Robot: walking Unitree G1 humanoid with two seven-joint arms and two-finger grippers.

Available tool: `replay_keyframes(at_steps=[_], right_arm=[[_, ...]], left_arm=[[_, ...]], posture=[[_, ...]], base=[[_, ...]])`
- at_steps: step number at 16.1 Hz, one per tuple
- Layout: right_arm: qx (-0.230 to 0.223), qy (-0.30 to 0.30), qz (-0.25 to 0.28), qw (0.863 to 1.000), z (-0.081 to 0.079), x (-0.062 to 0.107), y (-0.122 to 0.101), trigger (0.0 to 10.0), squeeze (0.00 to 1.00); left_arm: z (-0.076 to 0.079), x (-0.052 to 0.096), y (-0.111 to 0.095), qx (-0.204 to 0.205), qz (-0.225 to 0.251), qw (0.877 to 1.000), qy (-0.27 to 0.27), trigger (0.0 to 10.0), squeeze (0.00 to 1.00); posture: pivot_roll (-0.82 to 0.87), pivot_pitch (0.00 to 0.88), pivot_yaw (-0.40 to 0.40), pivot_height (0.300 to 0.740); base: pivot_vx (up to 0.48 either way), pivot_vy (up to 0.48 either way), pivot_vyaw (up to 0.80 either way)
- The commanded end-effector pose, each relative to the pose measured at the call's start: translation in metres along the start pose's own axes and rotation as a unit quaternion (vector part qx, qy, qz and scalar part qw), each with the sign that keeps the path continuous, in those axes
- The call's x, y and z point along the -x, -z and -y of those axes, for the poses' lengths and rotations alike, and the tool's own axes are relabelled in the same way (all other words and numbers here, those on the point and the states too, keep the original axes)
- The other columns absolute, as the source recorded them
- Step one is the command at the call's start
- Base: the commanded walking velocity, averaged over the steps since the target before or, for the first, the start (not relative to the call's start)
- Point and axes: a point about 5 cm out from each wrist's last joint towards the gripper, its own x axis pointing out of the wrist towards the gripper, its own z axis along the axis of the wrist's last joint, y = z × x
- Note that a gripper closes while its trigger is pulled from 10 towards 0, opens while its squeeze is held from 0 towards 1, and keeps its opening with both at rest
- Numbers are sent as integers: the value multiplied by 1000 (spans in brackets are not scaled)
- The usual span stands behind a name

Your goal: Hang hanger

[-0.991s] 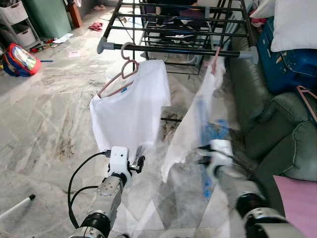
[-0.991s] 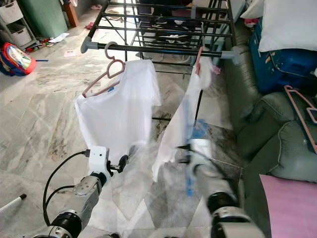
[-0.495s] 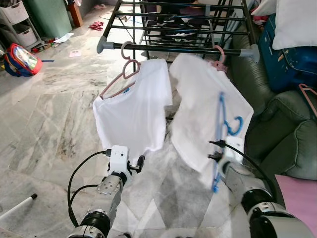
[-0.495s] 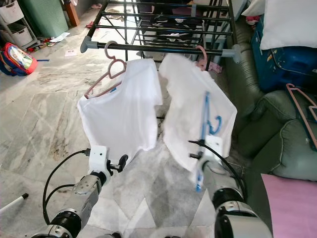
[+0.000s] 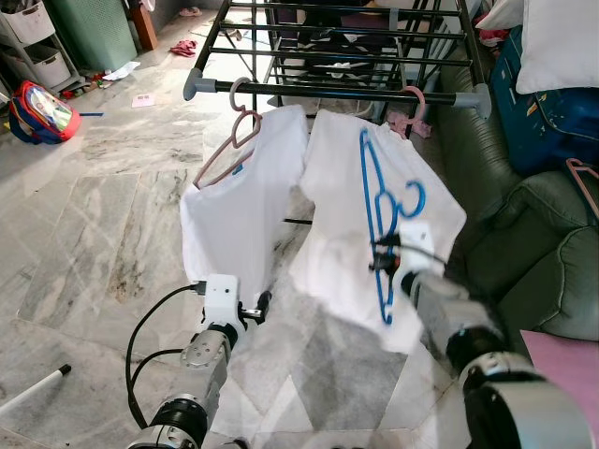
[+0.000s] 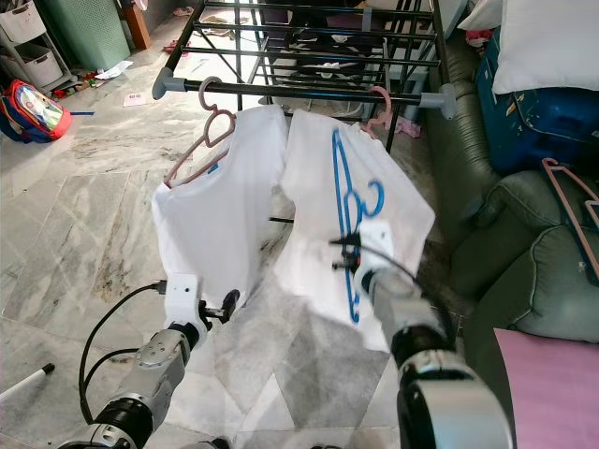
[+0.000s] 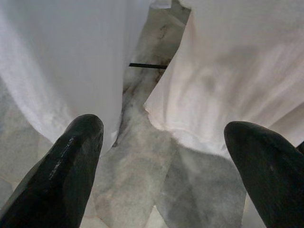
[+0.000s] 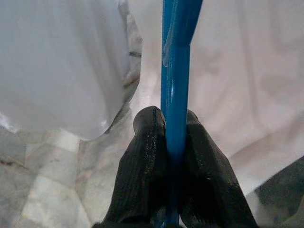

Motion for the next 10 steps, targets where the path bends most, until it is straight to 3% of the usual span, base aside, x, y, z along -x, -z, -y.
replay_keyframes(at_steps=[1, 5, 10], right_arm=[[7, -10, 4, 1000, -3, 0, -2, 10000, 0], [21, -23, 2, 1000, -7, -1, 0, 10000, 0], [47, -30, 14, 998, -12, -6, -26, 10000, 0]], left_arm=[[-3, 0, -2, 2, 3, 1000, -3, 10000, 0], [-1, 1, -1, 6, 8, 1000, 0, 10000, 0], [1, -1, -10, 12, 30, 999, 24, 10000, 0]], posture=[[86, 137, 0, 740], [83, 142, 5, 740], [91, 148, 6, 740]], base=[[0, 0, 0], [0, 0, 0], [0, 0, 0]])
